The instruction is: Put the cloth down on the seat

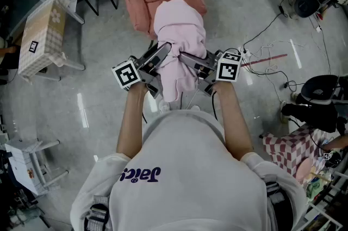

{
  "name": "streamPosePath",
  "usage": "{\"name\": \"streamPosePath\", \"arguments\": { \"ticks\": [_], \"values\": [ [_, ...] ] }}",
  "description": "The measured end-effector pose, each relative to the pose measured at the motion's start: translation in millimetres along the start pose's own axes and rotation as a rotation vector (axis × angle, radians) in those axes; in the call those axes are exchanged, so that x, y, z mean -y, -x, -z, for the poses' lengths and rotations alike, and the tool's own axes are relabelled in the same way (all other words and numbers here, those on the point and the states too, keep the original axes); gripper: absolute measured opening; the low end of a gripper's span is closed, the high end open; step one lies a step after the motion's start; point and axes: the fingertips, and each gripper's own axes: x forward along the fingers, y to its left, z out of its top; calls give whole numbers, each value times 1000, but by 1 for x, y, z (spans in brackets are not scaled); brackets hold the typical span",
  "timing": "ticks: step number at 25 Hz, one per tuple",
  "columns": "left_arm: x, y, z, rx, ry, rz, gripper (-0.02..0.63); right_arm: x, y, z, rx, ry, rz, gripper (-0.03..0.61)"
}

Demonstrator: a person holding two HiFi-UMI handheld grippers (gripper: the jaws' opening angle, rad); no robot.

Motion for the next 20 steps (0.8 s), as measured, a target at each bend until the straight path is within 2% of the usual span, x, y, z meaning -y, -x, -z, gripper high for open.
{"name": "streamPosePath", "arguments": {
  "ticks": [8,13,20],
  "values": [
    [-6,10,3,8,9,-11,293,1,-4,10,-14,-9,7,209],
    [-17,10,8,21,59,-31,293,11,-3,15,-48,-78,13,219],
    [-32,75,-31,54,82,-35,293,0,-73,46,-85,-115,13,236]
  ]
}}
